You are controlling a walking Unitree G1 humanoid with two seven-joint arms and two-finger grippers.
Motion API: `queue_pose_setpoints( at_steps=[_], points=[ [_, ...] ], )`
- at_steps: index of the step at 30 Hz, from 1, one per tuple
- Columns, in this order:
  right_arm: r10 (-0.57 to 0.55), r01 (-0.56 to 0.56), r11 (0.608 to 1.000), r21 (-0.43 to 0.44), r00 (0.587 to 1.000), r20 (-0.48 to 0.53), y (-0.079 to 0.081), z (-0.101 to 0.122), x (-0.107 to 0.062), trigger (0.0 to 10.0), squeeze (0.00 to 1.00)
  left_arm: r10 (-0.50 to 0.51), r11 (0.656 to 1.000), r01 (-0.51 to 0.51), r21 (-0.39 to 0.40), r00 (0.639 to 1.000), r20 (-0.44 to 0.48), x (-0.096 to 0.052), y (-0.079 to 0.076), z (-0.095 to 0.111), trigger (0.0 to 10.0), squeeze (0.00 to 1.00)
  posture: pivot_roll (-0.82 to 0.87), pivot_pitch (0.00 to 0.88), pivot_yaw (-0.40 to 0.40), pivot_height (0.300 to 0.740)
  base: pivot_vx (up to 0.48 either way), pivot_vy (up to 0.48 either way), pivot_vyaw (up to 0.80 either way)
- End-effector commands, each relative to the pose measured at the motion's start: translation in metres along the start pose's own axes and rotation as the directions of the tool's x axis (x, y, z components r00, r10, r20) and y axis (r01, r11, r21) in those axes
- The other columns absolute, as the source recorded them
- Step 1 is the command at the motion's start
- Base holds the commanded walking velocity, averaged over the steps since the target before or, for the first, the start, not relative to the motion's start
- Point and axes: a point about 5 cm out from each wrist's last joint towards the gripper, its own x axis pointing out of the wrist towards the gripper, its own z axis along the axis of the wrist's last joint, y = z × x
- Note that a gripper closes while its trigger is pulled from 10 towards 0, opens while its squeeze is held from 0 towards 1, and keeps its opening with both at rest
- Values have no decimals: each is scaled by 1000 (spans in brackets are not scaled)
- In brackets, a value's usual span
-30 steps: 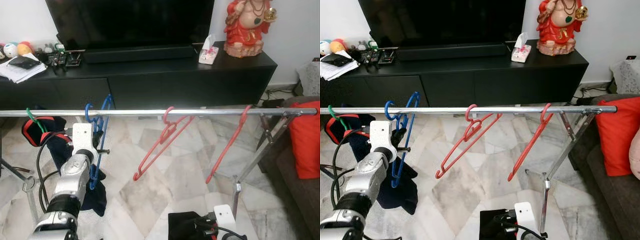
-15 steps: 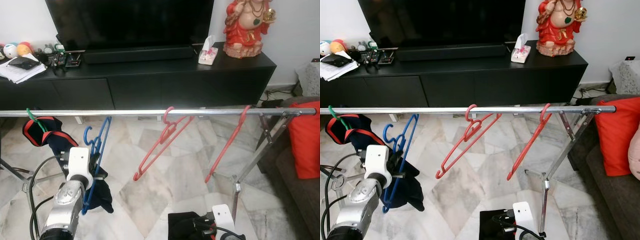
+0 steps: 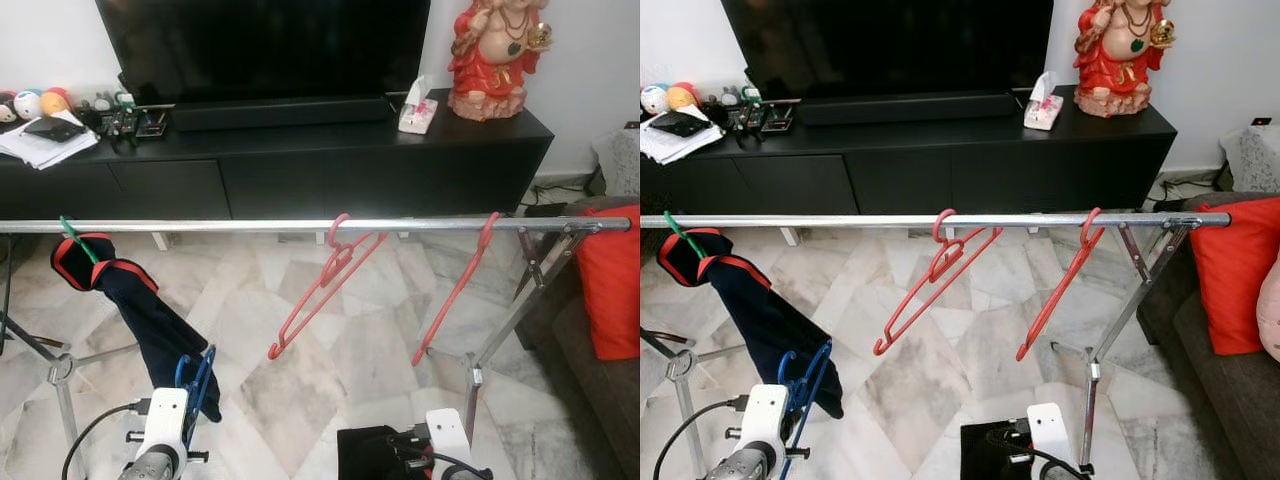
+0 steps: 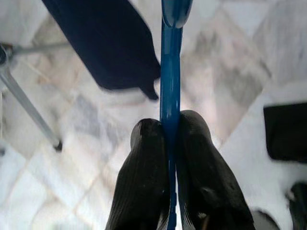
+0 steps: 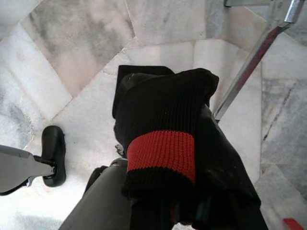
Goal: Hang hanger
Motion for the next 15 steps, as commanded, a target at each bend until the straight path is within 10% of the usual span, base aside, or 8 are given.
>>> queue_pose_setpoints(
  at_steps=[1, 15],
  points=[
    [0, 0, 1000, 0, 1000, 13, 0, 3, 0, 10000, 0, 12, 1000, -12, 5, 999, -35, -3, 2, -11, 10000, 0, -140, 0, 39, 740, 0, 0, 0],
    [-1, 1, 1000, -4, 1000, 6, 0, 0, 0, 10000, 0, 52, 998, -55, -18, 990, -130, -13, 0, -40, 10000, 0, -143, 0, 42, 740, 0, 0, 0]
  ],
)
